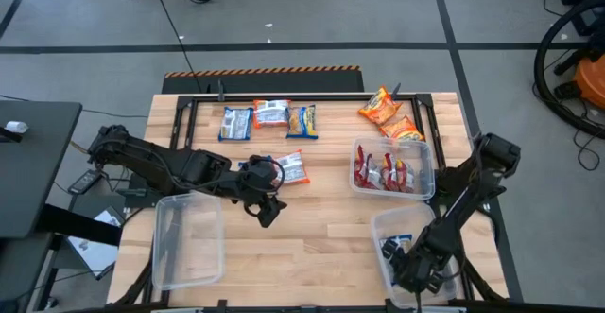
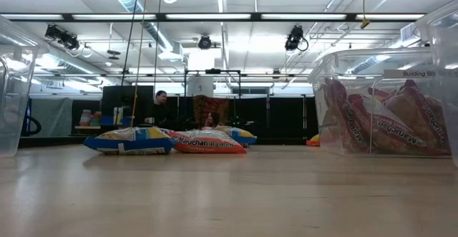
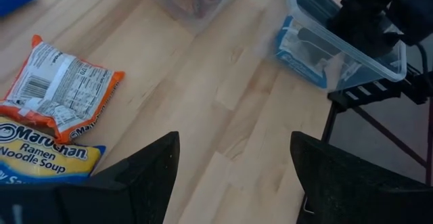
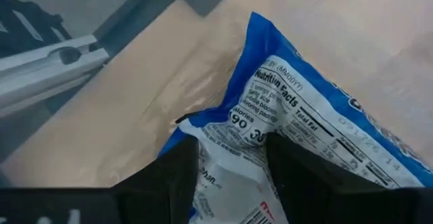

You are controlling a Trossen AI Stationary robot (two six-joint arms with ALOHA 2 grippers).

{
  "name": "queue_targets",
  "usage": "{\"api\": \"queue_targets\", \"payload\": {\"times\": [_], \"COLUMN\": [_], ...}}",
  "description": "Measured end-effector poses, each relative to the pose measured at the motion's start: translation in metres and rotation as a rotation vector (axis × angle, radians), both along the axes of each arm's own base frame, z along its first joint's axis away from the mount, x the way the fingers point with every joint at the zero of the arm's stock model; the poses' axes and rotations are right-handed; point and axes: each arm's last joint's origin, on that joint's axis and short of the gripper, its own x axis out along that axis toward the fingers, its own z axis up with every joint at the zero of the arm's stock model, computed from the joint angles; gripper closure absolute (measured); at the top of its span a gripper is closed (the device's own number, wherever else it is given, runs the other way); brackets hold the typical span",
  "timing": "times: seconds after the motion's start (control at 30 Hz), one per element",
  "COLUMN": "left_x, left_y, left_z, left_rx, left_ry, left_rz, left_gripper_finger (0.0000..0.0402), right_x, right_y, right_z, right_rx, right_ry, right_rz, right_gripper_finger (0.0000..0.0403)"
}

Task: Sort Maruchan noodles
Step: Put the blue noodle pack into the bottom right container

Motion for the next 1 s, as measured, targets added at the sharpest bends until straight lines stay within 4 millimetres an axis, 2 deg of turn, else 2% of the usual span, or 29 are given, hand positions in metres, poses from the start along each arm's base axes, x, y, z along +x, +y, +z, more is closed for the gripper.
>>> {"api": "queue_targets", "payload": {"times": [0.1, 0.2, 0.4, 0.57, 0.77, 0.87, 1.0], "left_x": [0.0, 0.0, -0.002, -0.006, -0.007, -0.006, -0.006], "left_y": [0.0, 0.0, 0.001, 0.003, 0.005, 0.005, 0.005], "left_z": [0.0, 0.0, 0.002, 0.009, 0.015, 0.014, 0.015], "left_rx": [0.0, 0.0, -0.004, -0.015, -0.015, -0.013, -0.022], "left_ry": [0.001, 0.002, -0.003, -0.037, -0.078, -0.078, -0.085], "left_rz": [0.0, -0.001, -0.005, -0.003, -0.022, -0.026, -0.02], "left_gripper_finger": [0.0115, 0.0115, 0.0115, 0.0115, 0.0115, 0.0115, 0.0115], "right_x": [0.0, 0.0, -0.001, -0.003, -0.005, -0.001, 0.002], "right_y": [-0.001, -0.003, -0.011, -0.026, -0.042, -0.042, -0.037], "right_z": [0.0, 0.005, 0.025, 0.057, 0.092, 0.093, 0.07], "right_rx": [-0.027, -0.037, 0.021, 0.15, 0.373, 0.444, 0.497], "right_ry": [-0.037, -0.072, -0.075, -0.052, -0.014, -0.031, 0.015], "right_rz": [-0.018, -0.031, -0.126, -0.199, -0.131, -0.062, -0.053], "right_gripper_finger": [0.0235, 0.0267, 0.0388, 0.0397, 0.0398, 0.0399, 0.0399]}}
